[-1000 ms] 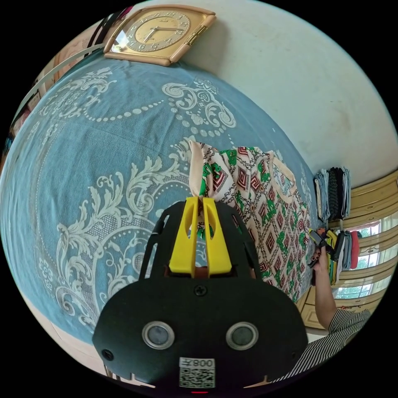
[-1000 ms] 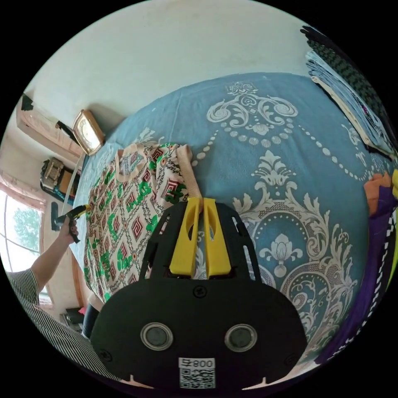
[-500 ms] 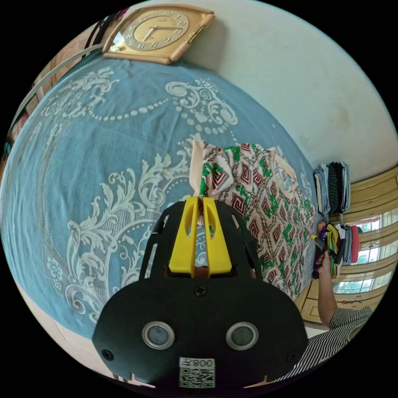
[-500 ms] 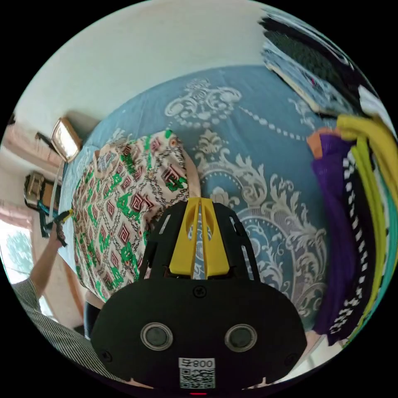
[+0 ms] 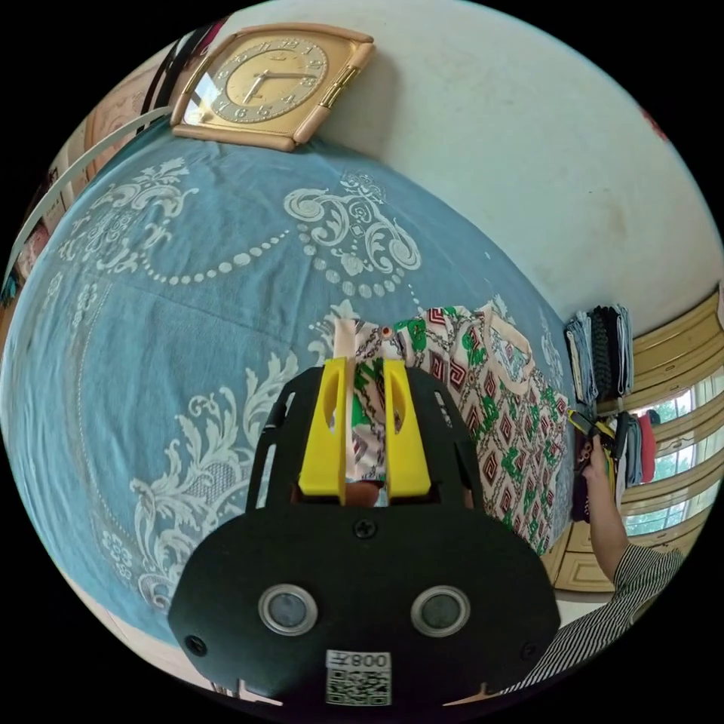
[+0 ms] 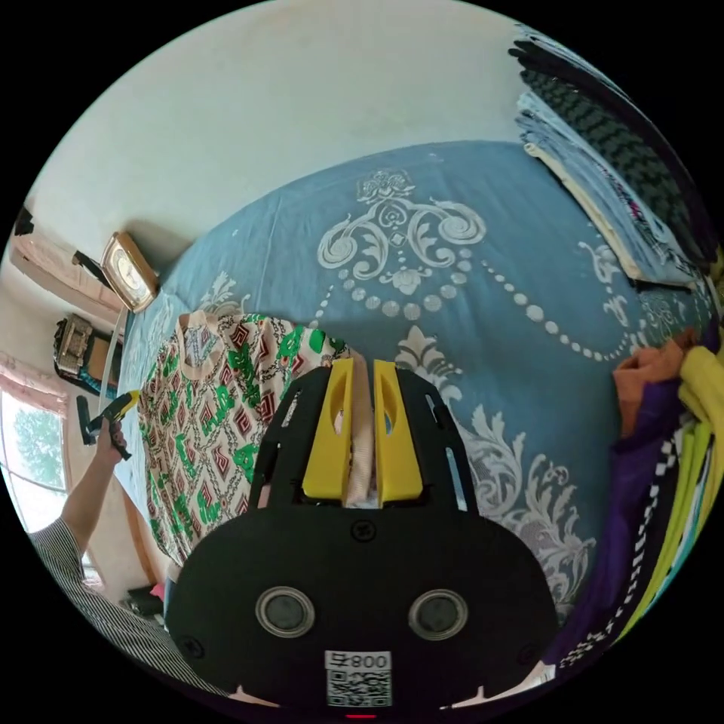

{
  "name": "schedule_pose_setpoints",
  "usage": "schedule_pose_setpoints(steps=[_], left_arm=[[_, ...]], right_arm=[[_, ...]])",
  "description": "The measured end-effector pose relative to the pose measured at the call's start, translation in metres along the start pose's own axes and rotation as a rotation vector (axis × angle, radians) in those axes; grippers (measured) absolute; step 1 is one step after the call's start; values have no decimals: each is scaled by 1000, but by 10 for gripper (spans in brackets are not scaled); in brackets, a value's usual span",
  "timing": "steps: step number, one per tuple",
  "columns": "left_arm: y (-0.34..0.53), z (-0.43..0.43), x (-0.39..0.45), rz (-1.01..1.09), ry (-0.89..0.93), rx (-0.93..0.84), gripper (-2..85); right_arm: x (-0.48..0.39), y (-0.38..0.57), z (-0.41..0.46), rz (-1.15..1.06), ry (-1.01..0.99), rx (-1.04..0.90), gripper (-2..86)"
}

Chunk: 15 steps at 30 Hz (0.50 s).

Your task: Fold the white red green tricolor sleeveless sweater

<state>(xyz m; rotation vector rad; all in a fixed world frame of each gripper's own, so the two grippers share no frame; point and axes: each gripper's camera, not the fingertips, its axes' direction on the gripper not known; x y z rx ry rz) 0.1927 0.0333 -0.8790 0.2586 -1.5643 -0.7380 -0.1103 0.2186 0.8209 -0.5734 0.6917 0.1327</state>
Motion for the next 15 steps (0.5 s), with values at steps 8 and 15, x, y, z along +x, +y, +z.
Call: schedule_pose_setpoints(steps=[8, 15], left_arm=[[-5, 6, 7, 58, -104, -42, 25], [15, -46, 0, 49, -125, 143, 19]], right_arm=[[-15, -1, 10, -80, 119, -18, 11], [-23, 15, -43, -91, 196, 175, 1]])
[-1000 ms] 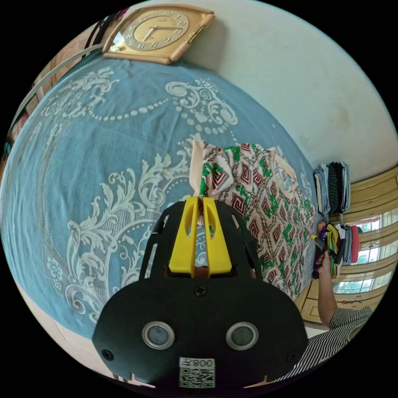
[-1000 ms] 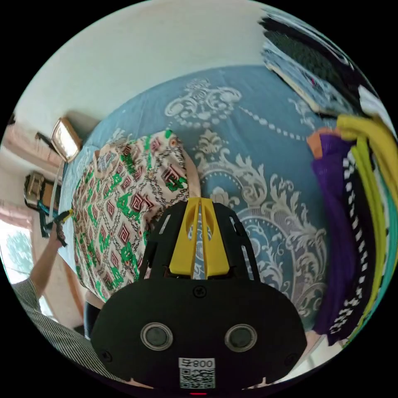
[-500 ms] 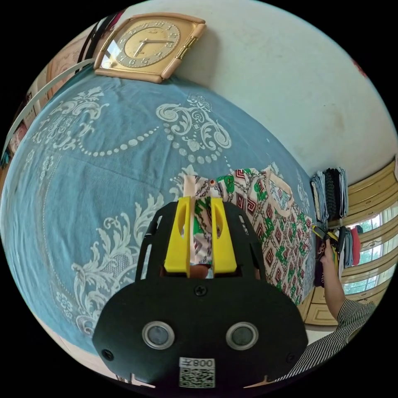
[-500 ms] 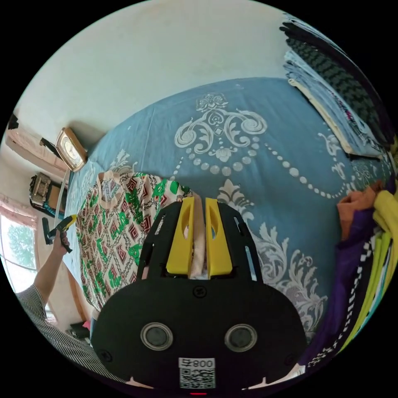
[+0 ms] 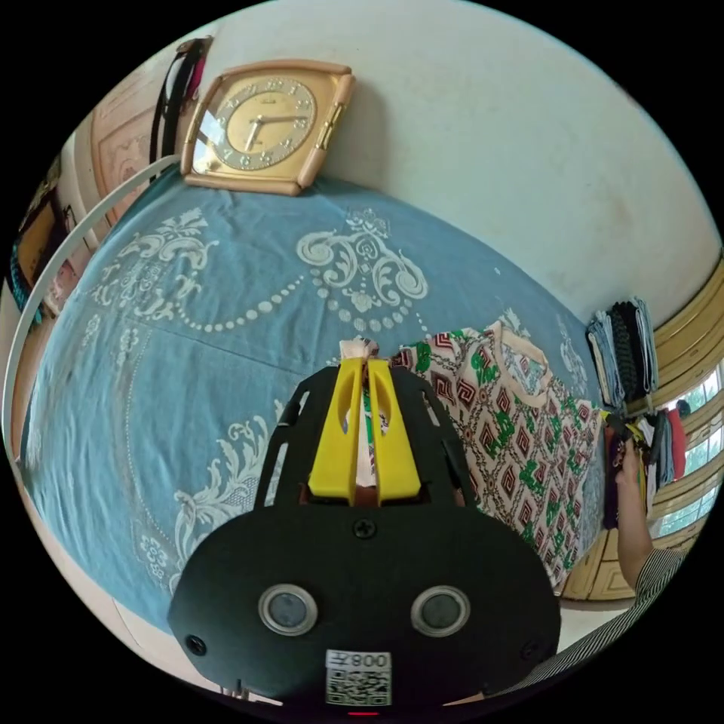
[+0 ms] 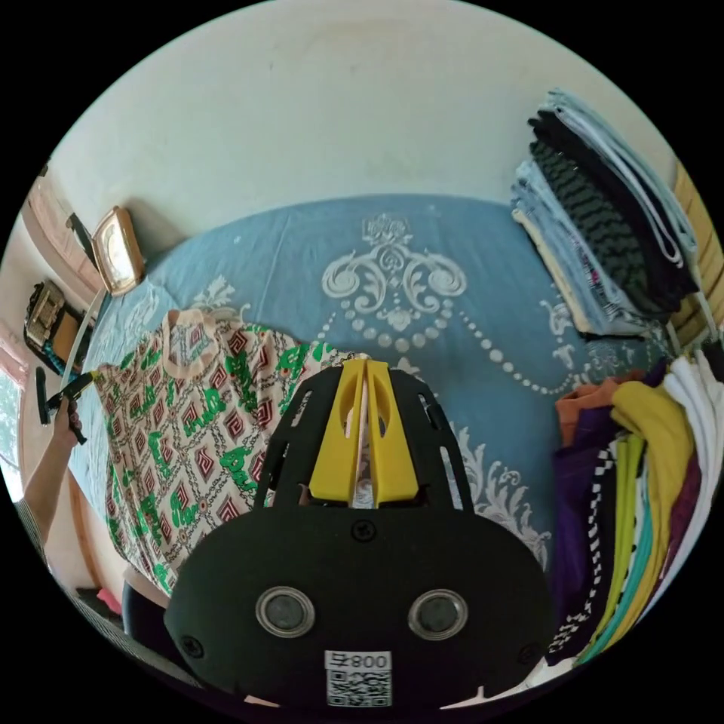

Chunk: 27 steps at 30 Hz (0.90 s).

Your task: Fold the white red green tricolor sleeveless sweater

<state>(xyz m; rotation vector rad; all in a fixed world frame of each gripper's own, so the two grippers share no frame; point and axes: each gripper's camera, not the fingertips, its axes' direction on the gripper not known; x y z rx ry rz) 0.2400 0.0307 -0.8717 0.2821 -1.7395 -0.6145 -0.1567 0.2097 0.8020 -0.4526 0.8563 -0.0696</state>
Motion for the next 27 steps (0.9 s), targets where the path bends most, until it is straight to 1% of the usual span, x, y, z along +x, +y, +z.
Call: schedule_pose_setpoints(steps=[2, 3, 6, 7, 8, 12, 13, 14, 17, 18, 20, 23, 25, 27], left_arm=[[5, 2, -7, -21, -12, -10, 20], [8, 9, -12, -46, -16, -42, 22], [18, 20, -26, -137, 39, -66, 30], [22, 20, -30, -160, 65, -50, 36], [24, 18, -32, -168, 78, -43, 39], [42, 1, -45, -187, 121, -2, 64], [52, -2, -50, -197, 147, -6, 68], [57, -4, -52, -200, 155, -9, 70], [82, -4, -54, -190, 157, -55, 78], [89, -1, -53, -186, 151, -87, 81], [94, -1, -50, -174, 155, -71, 86], [90, 2, -45, -155, 142, -93, 89], [86, 5, -41, -138, 168, -112, 81], [85, 9, -36, -121, 143, -135, 68]], right_arm=[[11, 5, -8, 47, -1, 39, 1], [13, 5, -5, 58, -1, 31, 0], [29, 10, 23, 136, -16, -77, 0], [35, 12, 33, 178, -26, -124, -1], [39, 15, 36, 189, -35, -128, -1], [54, 30, 20, 247, -89, -32, 0], [58, 39, 15, 262, -140, -12, 2], [60, 51, 10, 265, -188, -3, 4], [52, 83, 7, 239, -242, -29, 14], [50, 88, 8, 230, -244, -43, 16], [41, 101, 11, 197, -234, -74, 28], [34, 104, 20, 188, -225, -105, 36], [30, 103, 28, 186, -214, -132, 32], [28, 102, 29, 193, -192, -123, 23]])
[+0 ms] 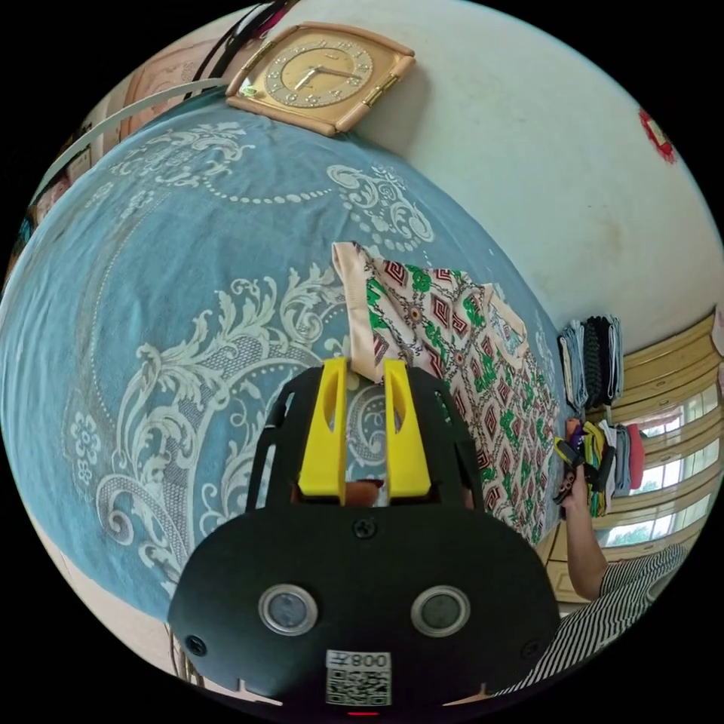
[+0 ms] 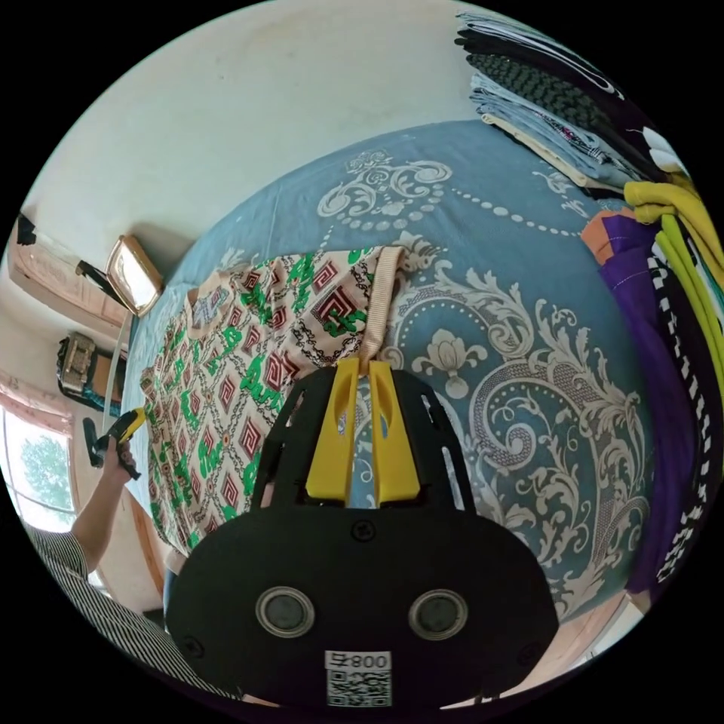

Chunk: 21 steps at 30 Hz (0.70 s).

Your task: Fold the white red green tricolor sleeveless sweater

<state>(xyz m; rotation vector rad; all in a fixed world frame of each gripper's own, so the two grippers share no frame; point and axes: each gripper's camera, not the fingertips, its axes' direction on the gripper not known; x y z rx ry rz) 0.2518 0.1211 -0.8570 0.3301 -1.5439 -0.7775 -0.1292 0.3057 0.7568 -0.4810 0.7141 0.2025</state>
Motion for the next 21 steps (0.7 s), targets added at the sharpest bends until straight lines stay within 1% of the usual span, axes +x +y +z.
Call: schedule_pose_setpoints(steps=[1, 2, 5, 7, 10, 12, 13, 18, 21], left_arm=[[-1, 0, 4, 19, -56, -6, 53], [-1, 1, 6, 32, -75, -17, 44], [2, -12, 9, 31, -95, 22, 20], [8, -29, 10, 37, -103, 87, 14], [15, -33, 2, 10, -131, 92, 12], [17, -20, -6, -35, -126, 38, 14], [19, -13, -9, -48, -111, 22, 16], [20, -14, -10, -93, -10, 82, 43], [24, -22, -5, -86, -6, 109, 60]], right_arm=[[-2, 0, 1, -8, 13, -5, 18], [-4, -1, 1, -23, 26, -12, 14], [-5, -2, -4, -32, 35, -27, 7], [-6, 0, -13, -38, 43, 16, 5], [-1, 3, -14, -20, 39, 20, 4], [3, 4, -2, 2, 27, -27, 3], [4, 6, 1, 8, 23, -12, 3], [12, 5, -2, 70, -62, 10, 3], [14, 7, -8, 80, -94, 36, 3]])
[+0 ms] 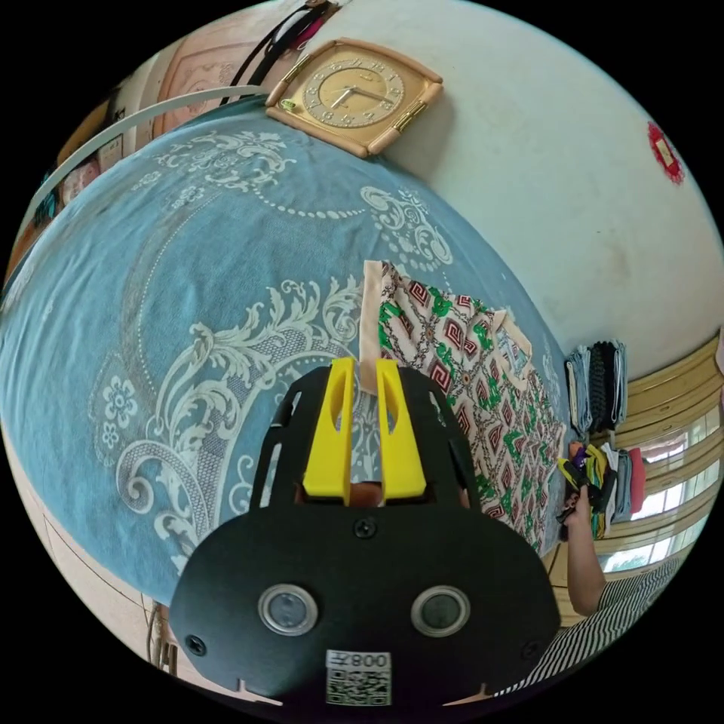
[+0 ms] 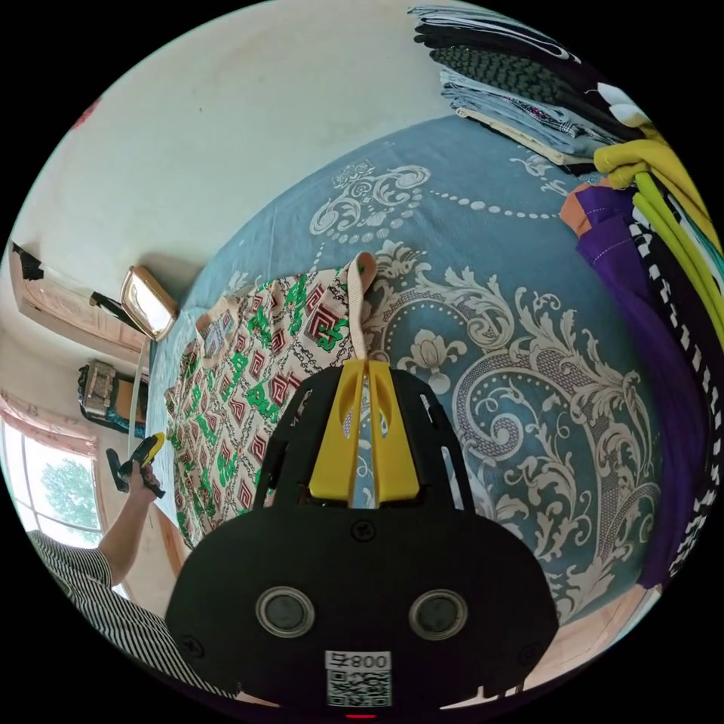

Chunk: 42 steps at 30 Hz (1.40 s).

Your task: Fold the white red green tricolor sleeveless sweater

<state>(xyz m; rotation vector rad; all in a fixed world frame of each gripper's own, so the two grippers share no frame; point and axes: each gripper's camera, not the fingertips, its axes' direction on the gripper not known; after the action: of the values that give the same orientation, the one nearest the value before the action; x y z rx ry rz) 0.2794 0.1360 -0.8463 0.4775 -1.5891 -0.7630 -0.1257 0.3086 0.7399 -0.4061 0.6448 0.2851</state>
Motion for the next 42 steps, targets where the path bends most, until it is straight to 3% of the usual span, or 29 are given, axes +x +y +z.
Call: schedule_pose_setpoints(steps=[5, 11, 15, 19, 22, 29, 31, 42], left_arm=[[15, -12, 8, 0, 66, 24, 69], [14, 13, 69, 219, 110, -84, 66], [-4, 39, 119, 343, 147, -106, 65], [-24, 67, 157, 438, 151, -118, 63], [-41, 93, 181, 475, 105, -144, 58], [-80, 139, 225, 487, 35, -152, 32], [-88, 162, 236, 494, 5, -204, 23], [-112, 187, 279, 436, 69, -149, 6]], right_arm=[[-20, 10, -12, -47, -2, 42, 3], [-68, 9, -16, -175, 158, 71, 0], [-47, -3, -23, -45, 219, 90, -2], [-28, -6, -41, 18, 76, 192, -1], [-66, -29, -7, -128, 6, 77, 0], [-151, -90, 97, -346, 89, -90, -1], [-157, -99, 116, -361, 162, -125, -2], [-149, -134, 121, -321, 102, -101, -1]])
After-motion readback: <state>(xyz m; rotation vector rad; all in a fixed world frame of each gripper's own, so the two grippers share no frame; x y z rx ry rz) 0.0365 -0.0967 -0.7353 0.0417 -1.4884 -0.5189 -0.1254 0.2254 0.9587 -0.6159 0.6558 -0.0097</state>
